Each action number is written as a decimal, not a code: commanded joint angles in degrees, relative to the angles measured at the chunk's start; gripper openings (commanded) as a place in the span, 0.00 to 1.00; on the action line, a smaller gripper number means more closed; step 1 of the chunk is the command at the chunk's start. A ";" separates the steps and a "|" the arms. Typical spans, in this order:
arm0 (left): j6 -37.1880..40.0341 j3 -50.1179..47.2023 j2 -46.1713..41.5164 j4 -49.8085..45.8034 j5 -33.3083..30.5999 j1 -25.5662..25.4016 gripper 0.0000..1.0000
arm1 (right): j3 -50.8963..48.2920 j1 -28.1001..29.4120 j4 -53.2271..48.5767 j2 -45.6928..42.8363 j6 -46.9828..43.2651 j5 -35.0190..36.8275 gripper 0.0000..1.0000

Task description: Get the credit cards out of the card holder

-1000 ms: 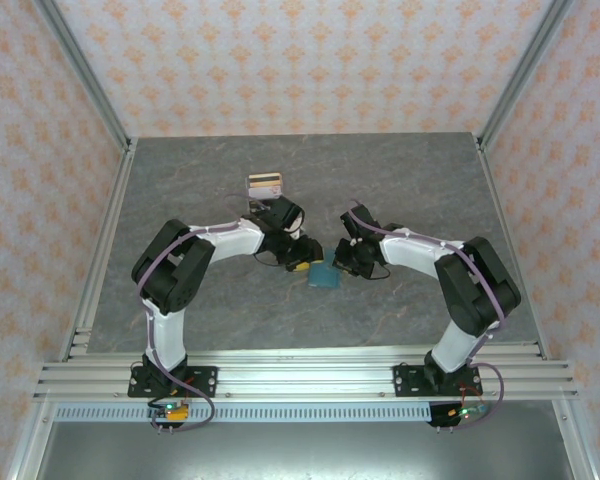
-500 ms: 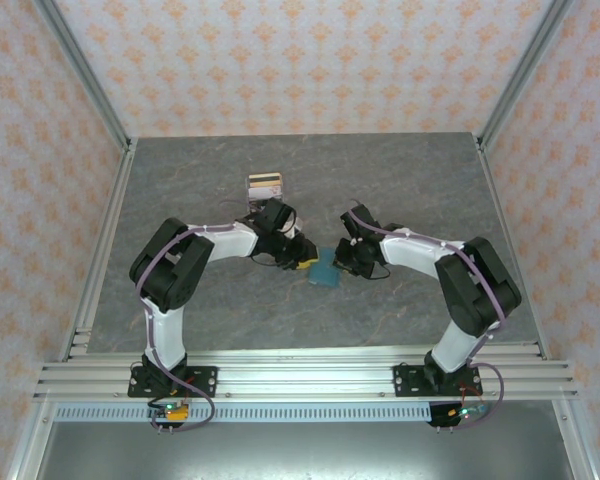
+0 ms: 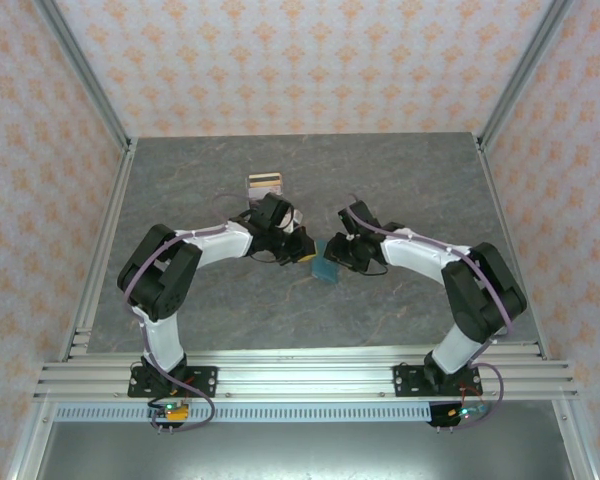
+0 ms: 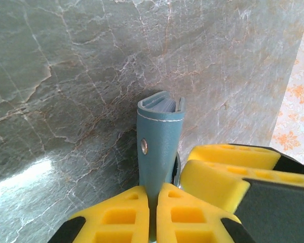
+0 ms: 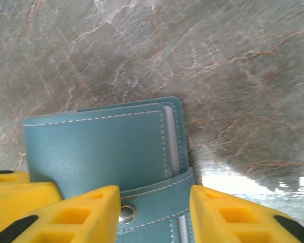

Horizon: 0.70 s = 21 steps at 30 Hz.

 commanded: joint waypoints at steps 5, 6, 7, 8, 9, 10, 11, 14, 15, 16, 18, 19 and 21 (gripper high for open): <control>0.84 -0.42 -1.97 -0.24 -0.98 -0.17 0.08 | 1.51 0.85 2.80 0.82 -0.04 -2.79 0.45; 0.80 -0.50 -2.06 -0.24 -1.22 -0.18 0.08 | 1.20 0.96 2.92 0.79 -0.09 -2.89 0.45; 0.59 -0.48 -1.91 -0.28 -1.31 -0.18 0.08 | 0.92 0.95 2.85 0.76 -0.24 -2.71 0.45; 0.49 -0.42 -1.88 -0.34 -1.32 -0.22 0.07 | 0.79 0.97 2.41 0.82 -0.32 -2.33 0.45; 0.32 -0.39 -1.73 -0.32 -1.40 -0.21 0.07 | 0.91 0.94 1.64 0.99 -0.56 -1.90 0.44; 0.15 -0.24 -1.63 -0.32 -1.38 -0.23 0.06 | 0.88 1.00 0.99 1.12 -0.81 -1.55 0.44; -0.11 -0.21 -1.57 -0.19 -1.55 -0.18 0.05 | 0.74 0.93 0.56 1.21 -1.12 -1.36 0.43; -0.48 -0.17 -1.79 -0.06 -2.09 -0.27 0.05 | 0.09 0.93 0.34 1.28 -1.67 -1.18 0.39; -0.60 -0.10 -1.81 -0.05 -2.20 -0.29 0.05 | -0.03 0.93 0.38 1.47 -1.74 -0.99 0.38; -0.72 -0.07 -1.97 -0.03 -2.29 -0.28 0.05 | -0.01 0.95 0.25 1.58 -1.80 -0.99 0.37; -1.07 -0.15 -2.08 0.11 -2.37 -0.24 0.05 | 0.23 1.02 -0.35 1.97 -2.12 -0.85 0.36; -1.10 -0.13 -2.15 0.06 -2.42 -0.23 0.04 | 0.34 1.05 -0.88 2.13 -2.40 -0.64 0.35; -1.18 -0.13 -2.32 -0.28 -2.70 -0.24 0.04 | 0.94 1.11 -2.56 2.27 -2.89 0.84 0.32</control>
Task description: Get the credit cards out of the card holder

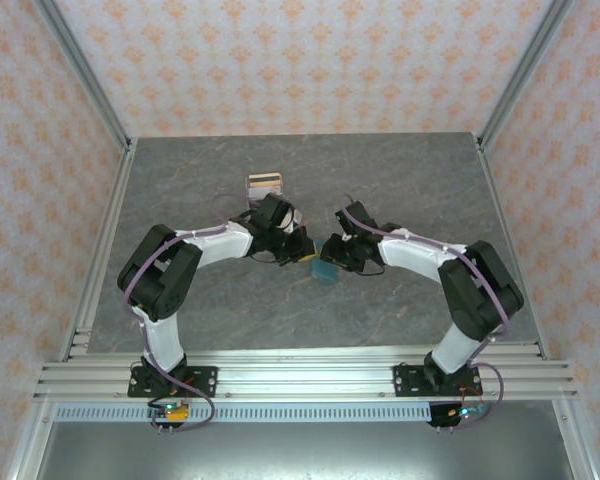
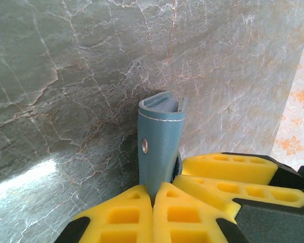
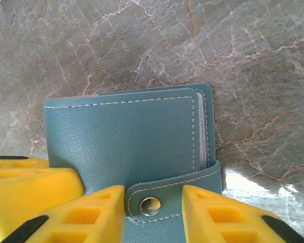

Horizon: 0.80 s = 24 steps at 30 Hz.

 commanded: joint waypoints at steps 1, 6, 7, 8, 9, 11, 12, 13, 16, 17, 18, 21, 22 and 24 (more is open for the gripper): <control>-0.67 -0.04 -2.33 -0.52 -1.69 -0.21 0.04 | 1.15 0.50 -4.97 1.15 -1.73 3.84 0.30; -0.72 0.02 -1.89 -3.05 -4.31 -0.24 0.03 | 2.03 0.61 -8.51 0.94 -2.21 9.73 0.21; -0.77 0.05 -1.84 -3.21 -4.61 -0.28 0.02 | 2.10 0.68 -8.98 1.07 -2.16 10.61 0.20; -0.89 -0.14 -1.71 -3.30 -4.81 -0.24 0.02 | 2.17 0.67 -9.52 0.95 -2.04 11.48 0.17; -0.99 -0.21 -1.58 -3.44 -5.06 -0.25 0.02 | 2.19 0.66 -9.83 1.00 -1.99 12.22 0.15; -0.95 -0.13 -1.38 -4.14 -5.69 -0.26 0.02 | 2.04 0.62 -10.13 0.74 -1.72 13.22 0.08; -0.97 -0.15 -1.34 -4.35 -6.03 -0.24 0.02 | 1.86 0.63 -10.07 0.59 -1.60 13.34 0.06; -0.91 -0.16 -1.44 -4.44 -6.23 -0.24 0.02 | 1.72 0.63 -9.92 0.37 -1.57 13.46 0.05; -0.70 -0.09 -1.27 -5.19 -6.78 -0.24 0.02 | 1.29 0.67 -9.75 -0.15 -0.87 14.61 0.02; -0.69 0.01 -1.18 -5.41 -6.71 -0.24 0.02 | 1.29 0.70 -9.93 -0.25 -0.64 15.15 0.01; -0.72 0.03 -1.10 -5.54 -6.60 -0.25 0.02 | 1.37 0.67 -10.19 -0.31 -0.49 15.57 0.01; -0.62 0.41 -1.16 -6.80 -7.01 -0.24 0.07 | 1.46 0.63 -10.46 -0.15 -0.31 16.06 0.03; -0.41 0.79 -1.26 -7.75 -7.48 -0.24 0.11 | 1.54 0.70 -10.47 -0.12 -0.32 16.01 0.05; 0.72 2.01 -1.75 -10.54 -9.06 -0.24 0.26 | 1.73 0.65 -10.56 -0.01 -0.32 16.03 0.11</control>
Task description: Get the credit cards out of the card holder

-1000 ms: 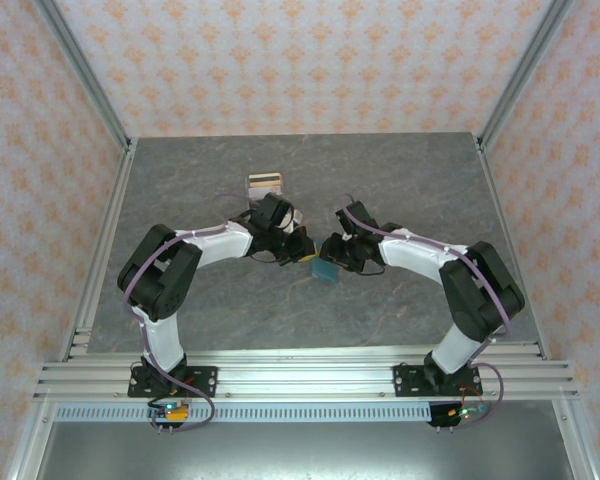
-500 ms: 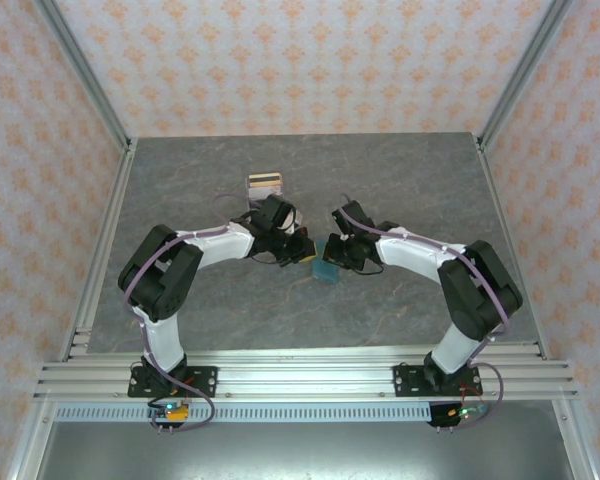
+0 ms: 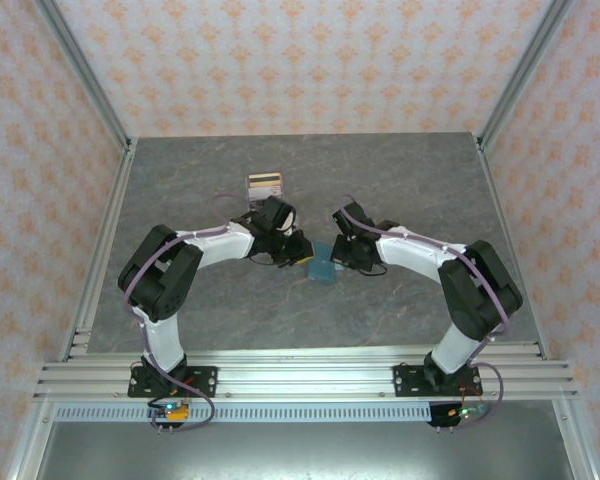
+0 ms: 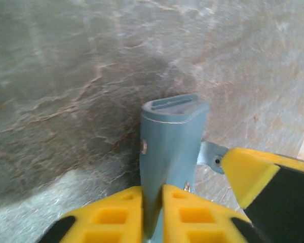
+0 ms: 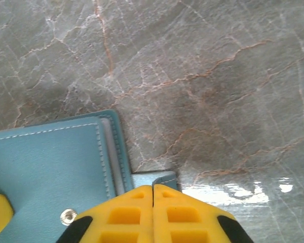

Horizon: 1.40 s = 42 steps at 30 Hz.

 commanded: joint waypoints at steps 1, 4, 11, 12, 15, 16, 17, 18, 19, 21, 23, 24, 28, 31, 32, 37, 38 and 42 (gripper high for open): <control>1.81 2.35 -2.06 -7.30 -4.37 0.40 0.32 | -0.20 -0.15 -2.77 -0.04 0.63 2.97 0.15; 5.10 4.56 -3.45 -12.17 -8.31 0.40 0.50 | 0.20 -0.19 -2.88 0.47 0.87 3.55 0.21; 9.39 7.68 -5.57 -20.23 -16.77 0.49 0.66 | 0.82 -0.03 -3.00 1.87 1.27 4.51 0.21; 9.91 7.82 -5.85 -20.98 -17.94 0.49 0.69 | 0.66 0.04 -2.57 1.97 1.21 3.85 0.20; 11.89 8.36 -6.54 -22.91 -19.99 0.53 0.78 | 0.04 -0.01 -0.20 2.48 0.56 0.02 0.17; 12.39 8.56 -6.73 -23.67 -20.65 0.45 0.80 | -0.10 -0.01 0.26 2.66 0.65 -0.49 0.16; 12.65 8.77 -6.94 -24.44 -21.49 0.48 0.82 | -0.43 -0.03 0.85 2.90 0.96 -0.97 0.16; 13.02 8.87 -7.26 -25.05 -22.23 0.49 0.85 | -0.70 0.01 1.34 2.88 1.17 -1.26 0.15; 13.22 8.87 -7.53 -25.60 -23.09 0.49 0.88 | -0.93 -0.02 1.69 2.84 1.39 -1.43 0.15; 13.51 8.78 -8.45 -26.82 -25.00 0.48 0.95 | -1.44 -0.03 2.27 2.59 1.71 -1.41 0.13; 13.60 8.61 -9.23 -27.72 -26.32 0.55 0.99 | -1.64 -0.02 2.38 1.94 1.71 -0.82 0.10; 13.51 8.52 -9.72 -28.31 -27.09 0.57 1.00 | -1.80 -0.03 2.34 1.36 1.64 -0.46 0.09; 12.86 7.93 -11.45 -30.40 -28.26 1.63 1.00 | -0.51 0.05 2.56 -0.49 0.83 -2.41 0.04; 12.73 6.39 -13.90 -30.54 -29.08 3.47 1.00 | 1.46 0.81 2.48 -2.37 0.18 -2.78 0.04; 12.63 5.75 -14.84 -30.49 -28.97 4.24 1.00 | 2.13 1.17 2.35 -3.18 0.13 -2.68 0.04; 10.69 2.48 -19.31 -29.66 -28.53 8.26 1.00 | 4.40 3.91 3.53 -5.72 1.88 -3.69 0.04; 10.44 1.53 -20.36 -28.87 -28.21 8.90 1.00 | 5.16 4.58 3.34 -5.51 1.89 -4.12 0.04; 11.10 -0.72 -23.66 -28.24 -27.84 9.89 1.00 | 8.39 7.17 2.29 -3.68 2.23 -4.88 0.04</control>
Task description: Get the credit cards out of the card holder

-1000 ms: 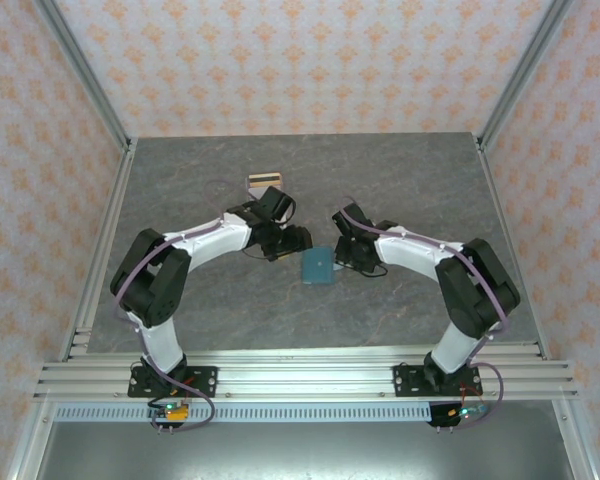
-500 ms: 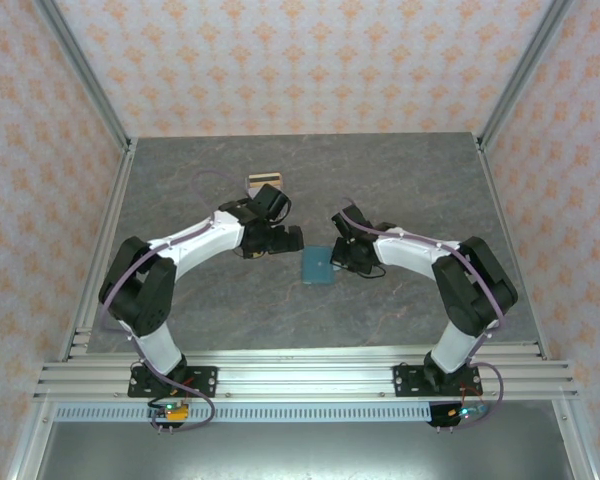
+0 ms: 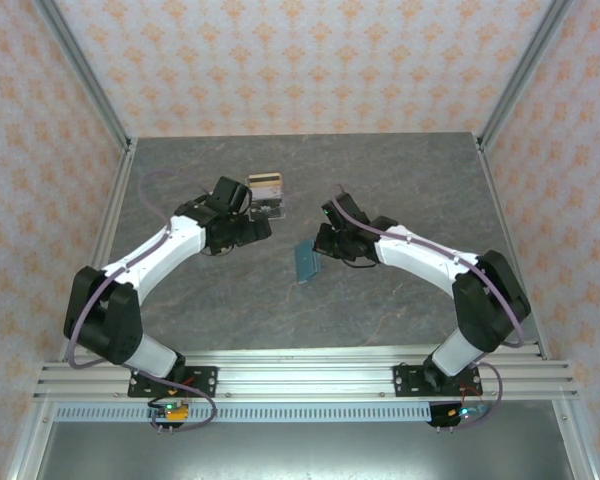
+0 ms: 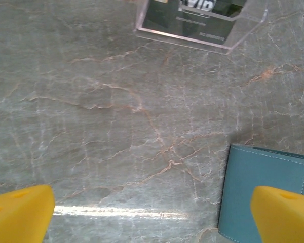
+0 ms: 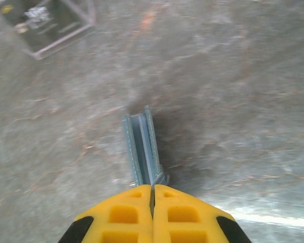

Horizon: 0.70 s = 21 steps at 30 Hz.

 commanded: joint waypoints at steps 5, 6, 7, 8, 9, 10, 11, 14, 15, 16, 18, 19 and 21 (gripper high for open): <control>0.10 -4.29 -6.13 -1.19 -2.44 1.73 1.00 | 6.62 3.49 -0.84 3.98 2.20 -0.27 0.04; 0.14 -4.74 -6.71 -1.10 -2.25 2.00 1.00 | 7.11 3.75 -0.92 4.47 2.34 -0.10 0.04; 0.27 -5.23 -7.36 -1.03 -2.01 2.33 1.00 | 7.81 4.08 -1.28 5.09 2.37 0.29 0.04; 0.44 -5.68 -7.96 -1.01 -1.96 2.47 1.00 | 8.54 4.30 -2.11 5.71 2.39 0.90 0.04; 0.72 -6.01 -8.41 -1.03 -1.98 2.56 1.00 | 9.04 4.39 -2.81 6.26 2.49 1.36 0.04; 1.01 -6.48 -9.01 -0.93 -1.89 2.65 1.00 | 9.32 4.43 -3.46 6.48 2.75 1.87 0.04; 1.36 -6.92 -9.45 -0.60 -1.50 2.68 1.00 | 9.20 4.44 -3.75 6.44 3.18 2.58 0.04; 2.20 -8.08 -10.00 0.36 0.48 2.70 1.00 | 8.38 4.48 -4.34 5.80 3.76 4.84 0.04; 2.42 -8.28 -10.01 0.83 1.53 2.67 1.00 | 8.46 4.44 -5.23 5.58 3.89 5.91 0.04; 2.60 -8.63 -10.01 1.50 3.14 2.71 1.00 | 8.47 4.48 -6.28 5.21 3.86 7.00 0.03; 2.56 -9.38 -9.85 3.71 6.67 2.66 1.00 | 8.09 4.48 -8.21 4.35 3.91 9.93 0.03; 2.27 -9.77 -9.54 5.16 8.68 2.65 1.00 | 7.86 4.44 -9.59 3.91 3.88 11.82 0.03; 1.36 -10.37 -8.68 8.40 12.82 2.65 0.97 | 7.24 4.48 -11.60 3.22 3.59 14.74 0.03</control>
